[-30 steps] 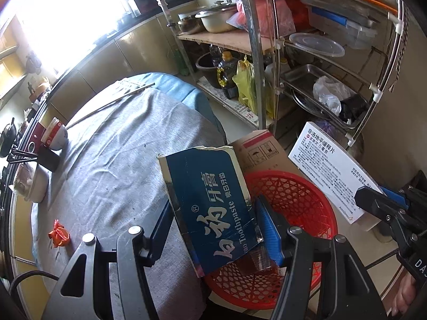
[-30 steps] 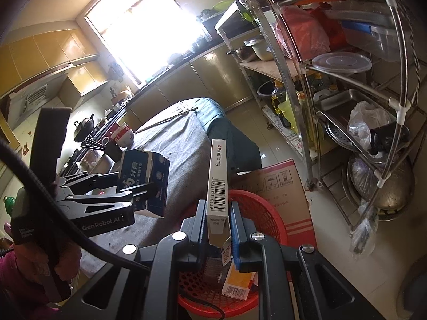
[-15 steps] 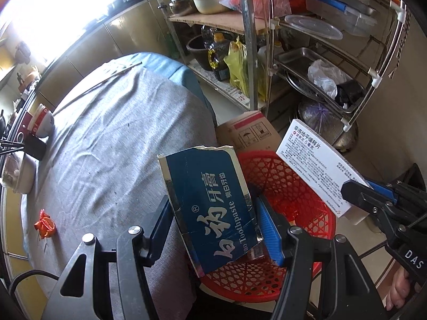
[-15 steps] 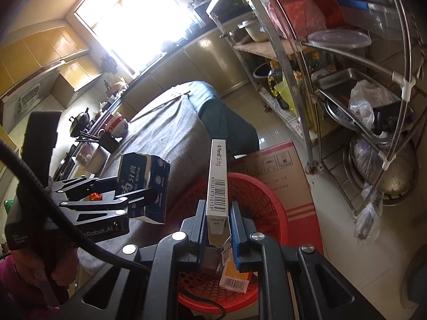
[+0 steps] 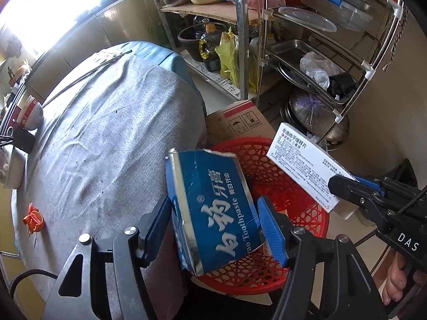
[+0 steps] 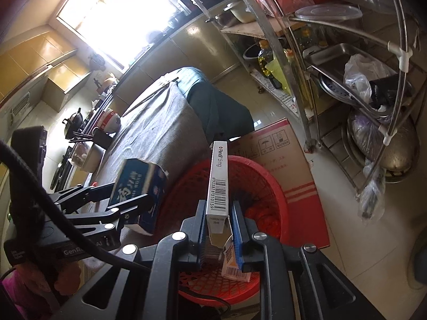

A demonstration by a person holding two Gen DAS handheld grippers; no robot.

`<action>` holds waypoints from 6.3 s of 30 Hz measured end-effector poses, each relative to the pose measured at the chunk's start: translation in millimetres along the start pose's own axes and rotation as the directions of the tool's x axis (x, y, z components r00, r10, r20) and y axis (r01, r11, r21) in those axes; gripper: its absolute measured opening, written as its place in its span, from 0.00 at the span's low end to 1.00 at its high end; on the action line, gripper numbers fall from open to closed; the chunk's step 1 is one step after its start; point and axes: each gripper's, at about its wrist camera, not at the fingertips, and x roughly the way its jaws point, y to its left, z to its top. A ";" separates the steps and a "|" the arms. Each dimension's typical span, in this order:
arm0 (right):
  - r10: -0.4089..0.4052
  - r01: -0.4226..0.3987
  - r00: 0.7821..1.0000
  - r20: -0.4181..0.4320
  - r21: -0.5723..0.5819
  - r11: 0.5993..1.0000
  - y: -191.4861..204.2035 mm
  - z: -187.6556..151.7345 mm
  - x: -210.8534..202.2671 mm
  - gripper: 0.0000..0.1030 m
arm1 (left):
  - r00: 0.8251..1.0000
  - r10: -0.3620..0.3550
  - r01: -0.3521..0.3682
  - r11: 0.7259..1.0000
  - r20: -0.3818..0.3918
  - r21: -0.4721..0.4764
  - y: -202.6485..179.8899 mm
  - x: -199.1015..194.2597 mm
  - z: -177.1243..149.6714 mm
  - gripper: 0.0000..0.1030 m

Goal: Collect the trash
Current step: 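Release the toothpaste box and white medicine box into the basket, then move both tools back over the table toward the orange bag and orange peel, then close the left gripper on the tied orange bag while the right gripper approaches the orange peel, then grasp the orange peel with the right gripper and lift it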

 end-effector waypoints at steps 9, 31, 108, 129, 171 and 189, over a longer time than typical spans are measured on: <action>0.031 -0.031 0.999 -0.008 0.051 0.998 2.1 -0.5 -0.4 0.20 | 0.999 -0.036 0.036 0.999 0.021 -0.007 7.6 -8.8 -5.6 0.65; 0.055 -0.059 0.997 -0.058 -0.053 0.997 70.4 -9.4 25.1 0.20 | 0.995 0.028 -0.005 0.972 0.094 -0.233 117.9 -42.1 -75.3 0.67; 0.103 -0.246 0.915 -0.390 -0.337 0.909 249.0 -88.7 163.2 0.20 | 0.998 0.059 -0.024 0.622 0.016 -0.782 449.5 36.8 -149.7 0.66; 0.174 -0.345 0.926 -0.334 -0.566 0.749 366.9 -61.9 232.0 0.64 | 0.995 0.051 0.043 0.569 0.087 -0.822 464.9 -16.4 -256.8 0.65; 0.120 -0.333 0.937 -0.329 -0.729 0.598 450.9 -53.9 364.4 0.62 | 0.997 -0.046 0.072 0.513 0.056 -0.856 512.2 47.7 -203.6 0.35; 0.110 -0.287 0.947 -0.301 -0.646 0.707 414.2 -44.7 336.2 0.17 | 0.999 -0.003 0.035 0.564 0.041 -0.825 466.5 12.4 -222.9 0.34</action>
